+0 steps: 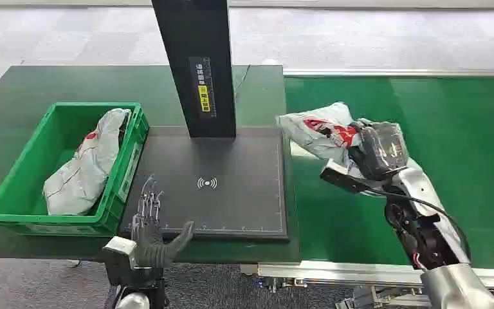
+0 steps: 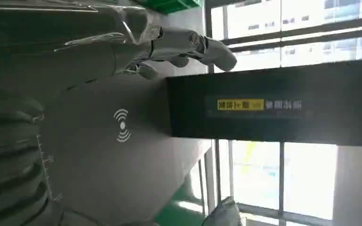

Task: Moved the parcel from conveyor to table for the left to box.

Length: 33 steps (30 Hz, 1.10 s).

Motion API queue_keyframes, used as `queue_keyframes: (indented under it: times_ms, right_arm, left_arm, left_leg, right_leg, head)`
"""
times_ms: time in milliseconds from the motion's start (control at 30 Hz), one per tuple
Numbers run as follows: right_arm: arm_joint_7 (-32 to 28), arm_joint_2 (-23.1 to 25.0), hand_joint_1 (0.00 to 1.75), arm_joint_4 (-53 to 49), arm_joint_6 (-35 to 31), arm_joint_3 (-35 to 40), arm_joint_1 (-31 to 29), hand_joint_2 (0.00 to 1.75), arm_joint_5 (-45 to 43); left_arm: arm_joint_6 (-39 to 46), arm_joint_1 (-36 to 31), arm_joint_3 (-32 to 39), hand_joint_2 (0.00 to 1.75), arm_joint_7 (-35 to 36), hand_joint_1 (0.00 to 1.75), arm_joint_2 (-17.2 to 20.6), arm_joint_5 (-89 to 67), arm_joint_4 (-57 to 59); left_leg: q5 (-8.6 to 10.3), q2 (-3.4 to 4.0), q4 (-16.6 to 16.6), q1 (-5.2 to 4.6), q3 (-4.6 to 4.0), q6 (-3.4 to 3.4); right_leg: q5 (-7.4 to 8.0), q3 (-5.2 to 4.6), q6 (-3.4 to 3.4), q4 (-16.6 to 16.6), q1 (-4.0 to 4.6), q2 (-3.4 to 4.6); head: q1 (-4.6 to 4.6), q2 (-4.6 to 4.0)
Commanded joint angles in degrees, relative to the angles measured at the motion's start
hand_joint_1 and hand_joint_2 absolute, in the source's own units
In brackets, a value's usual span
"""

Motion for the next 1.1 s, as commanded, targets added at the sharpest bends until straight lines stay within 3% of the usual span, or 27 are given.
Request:
queue_keyframes:
  times_ms: [33, 433, 600, 700, 767, 933, 1100]
  right_arm:
    - [-1.94, 3.59, 1.75, -5.43, 0.38, 15.47, -5.0, 1.75, -1.54]
    - [-1.58, 2.88, 1.75, -5.39, 0.03, 16.18, -5.16, 1.75, -2.29]
    - [-4.43, 6.47, 1.75, -4.33, 3.26, 24.95, -6.86, 1.75, -4.04]
    - [-4.68, 6.51, 1.75, -0.36, 2.25, 29.56, -5.65, 1.75, -3.63]
    - [-2.27, 6.92, 1.75, 6.54, -0.67, 33.95, -7.5, 1.75, 1.13]
    - [-8.31, 9.43, 1.75, 16.22, -4.87, 34.83, -6.69, 1.75, -3.41]
    - [-8.23, 11.57, 1.75, 19.4, -6.91, 36.74, -4.81, 1.75, -2.04]
  left_arm:
    - [-0.43, -2.06, -0.75, 1.75, -1.65, 0.0, 0.98, 3.43, 1.51]
    - [-0.28, -2.09, -1.1, 1.75, -1.66, 0.0, 1.26, 3.87, 1.53]
    - [-0.39, -3.91, -2.23, 1.75, -1.54, 0.0, 0.76, 4.57, 2.52]
    - [-0.97, -5.04, -3.31, 1.75, -1.02, 0.0, 0.13, 4.26, 4.42]
    - [-1.4, -6.33, -4.52, 1.75, -0.95, 0.0, 0.71, 4.5, 6.37]
    - [-2.91, -6.83, -5.88, 1.75, -0.66, 0.0, 1.16, 4.57, 6.49]
    - [-3.54, -7.75, -6.13, 1.75, 0.03, 0.0, 1.31, 4.37, 6.66]
  left_leg:
    - [-0.05, 0.34, 0.0, -0.03, 0.07, 0.0]
    - [-0.02, 0.12, -0.02, -0.03, 0.08, 0.0]
    - [-0.05, 0.35, -0.04, -0.03, 0.15, -0.02]
    - [-0.01, 0.14, -0.05, 0.0, 0.16, -0.01]
    - [0.02, 0.07, -0.09, 0.01, 0.23, 0.0]
    - [0.03, 0.08, -0.12, 0.0, 0.27, 0.02]
    - [0.02, 0.05, -0.16, 0.01, 0.33, 0.0]
  right_leg:
    - [0.05, -0.06, -0.02, 0.02, -0.02, 0.34]
    - [0.01, 0.03, -0.03, 0.0, -0.03, 0.11]
    - [0.05, 0.01, -0.05, 0.0, -0.02, 0.35]
    - [0.02, 0.08, -0.03, -0.03, 0.01, 0.14]
    - [0.02, 0.17, -0.03, -0.09, 0.02, 0.08]
    - [0.05, 0.25, -0.01, -0.15, 0.02, 0.1]
    - [0.02, 0.31, -0.05, -0.17, 0.02, 0.07]
  head:
    - [0.0, 0.0]
    - [0.0, 0.0]
    - [0.0, 0.0]
    - [0.0, 0.0]
    - [0.0, 0.0]
    - [0.02, 0.0]
    - [0.0, 0.0]
